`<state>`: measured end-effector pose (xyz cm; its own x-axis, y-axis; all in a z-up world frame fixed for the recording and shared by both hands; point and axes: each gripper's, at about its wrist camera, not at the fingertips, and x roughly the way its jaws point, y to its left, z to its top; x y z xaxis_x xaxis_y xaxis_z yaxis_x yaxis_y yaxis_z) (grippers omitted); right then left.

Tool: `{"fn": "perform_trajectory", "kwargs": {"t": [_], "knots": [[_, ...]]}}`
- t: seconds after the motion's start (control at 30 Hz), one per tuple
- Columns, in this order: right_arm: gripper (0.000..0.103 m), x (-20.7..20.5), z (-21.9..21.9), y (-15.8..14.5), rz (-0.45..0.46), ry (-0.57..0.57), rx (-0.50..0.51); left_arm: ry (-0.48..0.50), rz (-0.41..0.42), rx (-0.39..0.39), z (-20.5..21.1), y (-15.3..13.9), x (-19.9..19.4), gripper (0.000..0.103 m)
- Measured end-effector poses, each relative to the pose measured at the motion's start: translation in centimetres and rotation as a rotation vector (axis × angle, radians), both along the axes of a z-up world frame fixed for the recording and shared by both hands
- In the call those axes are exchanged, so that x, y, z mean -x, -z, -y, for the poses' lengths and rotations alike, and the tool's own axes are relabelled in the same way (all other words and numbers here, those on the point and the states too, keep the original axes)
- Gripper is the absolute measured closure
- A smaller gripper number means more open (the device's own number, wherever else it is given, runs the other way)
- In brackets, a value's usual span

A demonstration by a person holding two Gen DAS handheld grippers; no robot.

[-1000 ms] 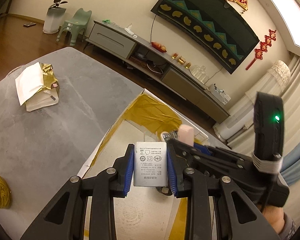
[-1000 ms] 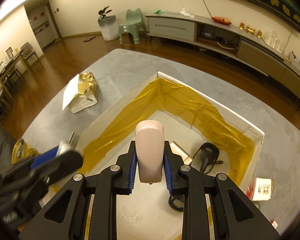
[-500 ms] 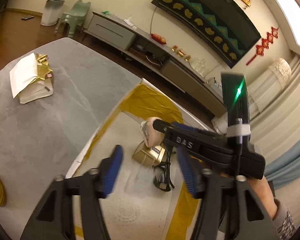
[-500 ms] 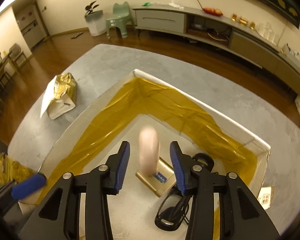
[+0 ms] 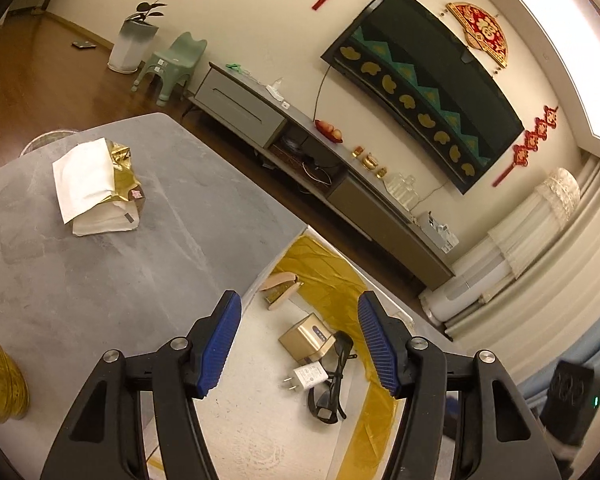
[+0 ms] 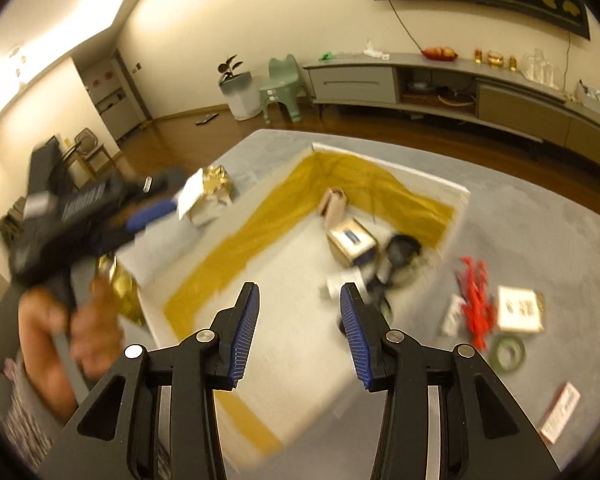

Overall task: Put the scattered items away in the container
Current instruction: 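Open both tools to drop the stapler and charger into the box, then move both tools back over the table toward the green tape roll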

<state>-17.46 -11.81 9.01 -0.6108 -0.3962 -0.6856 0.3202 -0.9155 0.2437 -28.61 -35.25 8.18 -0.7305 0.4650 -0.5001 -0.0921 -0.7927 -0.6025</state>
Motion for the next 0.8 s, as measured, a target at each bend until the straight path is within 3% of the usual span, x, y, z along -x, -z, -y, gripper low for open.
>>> {"fn": "perform_trajectory", "kwargs": {"t": [0.17,0.57,0.8], "knots": [[0.058,-1.7,-3.2,2.4,0.057,0.047,0.047,0.031,-0.008,0.031,-1.4,-0.1,-0.6,0.042],[0.058,-5.3,-7.2,0.5,0.008,0.075,0.064,0.141,-0.068,0.121,-6.9,-1.7,-3.0,0.042],[0.058,-7.1,-10.4,0.3,0.007,0.124,0.062,0.235,-0.157,0.263,-12.8,-3.0,-5.5,0.042]]}}
